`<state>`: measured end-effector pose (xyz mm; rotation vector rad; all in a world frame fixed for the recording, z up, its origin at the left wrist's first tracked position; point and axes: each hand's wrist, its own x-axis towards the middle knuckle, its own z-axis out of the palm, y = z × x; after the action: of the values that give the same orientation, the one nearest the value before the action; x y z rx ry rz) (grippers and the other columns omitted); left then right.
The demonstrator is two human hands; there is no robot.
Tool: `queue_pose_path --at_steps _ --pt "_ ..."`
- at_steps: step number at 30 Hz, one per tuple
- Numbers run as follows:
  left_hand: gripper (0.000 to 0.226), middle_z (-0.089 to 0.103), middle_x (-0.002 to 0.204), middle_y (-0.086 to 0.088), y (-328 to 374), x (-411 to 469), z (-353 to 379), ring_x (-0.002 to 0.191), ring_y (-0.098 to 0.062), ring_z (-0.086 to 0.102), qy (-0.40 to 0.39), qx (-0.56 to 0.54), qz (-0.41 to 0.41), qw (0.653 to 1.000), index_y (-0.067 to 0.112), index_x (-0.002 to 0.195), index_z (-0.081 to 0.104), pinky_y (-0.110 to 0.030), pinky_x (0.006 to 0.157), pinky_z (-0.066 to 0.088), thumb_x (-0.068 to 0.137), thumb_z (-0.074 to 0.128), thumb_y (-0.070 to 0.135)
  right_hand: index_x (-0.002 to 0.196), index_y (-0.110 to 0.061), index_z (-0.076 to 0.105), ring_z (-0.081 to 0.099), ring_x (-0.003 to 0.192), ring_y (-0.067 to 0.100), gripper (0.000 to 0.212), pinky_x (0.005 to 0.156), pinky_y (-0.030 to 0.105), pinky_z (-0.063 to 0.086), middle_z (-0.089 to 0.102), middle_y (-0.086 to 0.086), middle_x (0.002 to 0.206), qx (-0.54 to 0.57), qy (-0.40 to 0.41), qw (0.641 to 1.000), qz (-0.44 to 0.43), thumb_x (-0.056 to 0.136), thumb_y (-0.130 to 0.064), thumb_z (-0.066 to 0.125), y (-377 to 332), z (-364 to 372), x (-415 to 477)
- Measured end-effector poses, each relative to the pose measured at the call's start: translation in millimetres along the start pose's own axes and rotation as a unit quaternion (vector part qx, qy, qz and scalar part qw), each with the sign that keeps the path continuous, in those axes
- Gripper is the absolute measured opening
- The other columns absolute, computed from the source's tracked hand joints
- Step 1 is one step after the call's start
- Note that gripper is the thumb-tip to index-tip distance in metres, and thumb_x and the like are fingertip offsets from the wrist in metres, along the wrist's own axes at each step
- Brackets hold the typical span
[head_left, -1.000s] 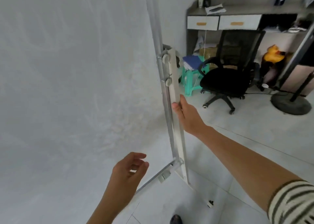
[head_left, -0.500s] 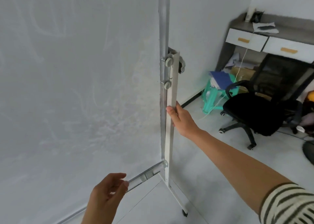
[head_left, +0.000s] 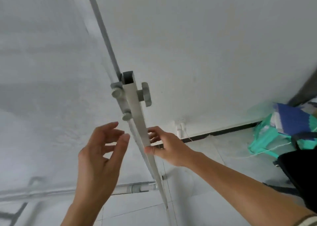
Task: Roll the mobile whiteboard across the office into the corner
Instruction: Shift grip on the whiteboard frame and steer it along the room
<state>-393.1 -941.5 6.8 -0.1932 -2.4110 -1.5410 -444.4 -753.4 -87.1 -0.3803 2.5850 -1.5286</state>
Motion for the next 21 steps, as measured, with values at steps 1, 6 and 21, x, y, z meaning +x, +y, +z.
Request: queue_pose_path --at_steps 1,6,21 --pt "0.025 0.069 0.095 0.021 13 1 14 0.084 -0.002 0.069 0.035 0.007 -0.001 0.999 0.038 0.103 0.059 -0.011 0.069 0.052 0.08 0.065 0.045 0.128 -0.036 0.042 0.062 0.104 0.006 0.052 0.094 0.036 0.052 0.062 -0.011 0.116 -0.007 -0.032 0.999 -0.006 0.083 -0.036 0.069 4 -7 0" --pt "0.025 0.068 0.083 0.014 56 7 53 0.085 0.001 0.066 0.144 0.052 -0.053 0.987 0.042 0.089 0.052 -0.014 0.061 0.048 0.072 0.065 0.053 0.13 -0.036 0.039 0.063 0.105 0.011 0.056 0.097 0.038 0.048 0.061 -0.009 0.124 -0.036 -0.127 0.99 -0.05 0.083 -0.024 0.069 18 -31 9" --pt "0.038 0.07 0.083 0.009 49 28 100 0.065 -0.005 0.067 0.373 0.097 -0.12 0.915 0.037 0.084 0.046 -0.007 0.055 0.05 0.073 0.079 0.02 0.118 -0.02 0.048 0.063 0.097 0.026 0.057 0.086 0.039 0.052 0.064 0.002 0.113 -0.157 -0.322 0.921 -0.151 0.076 -0.054 0.068 39 -22 71"
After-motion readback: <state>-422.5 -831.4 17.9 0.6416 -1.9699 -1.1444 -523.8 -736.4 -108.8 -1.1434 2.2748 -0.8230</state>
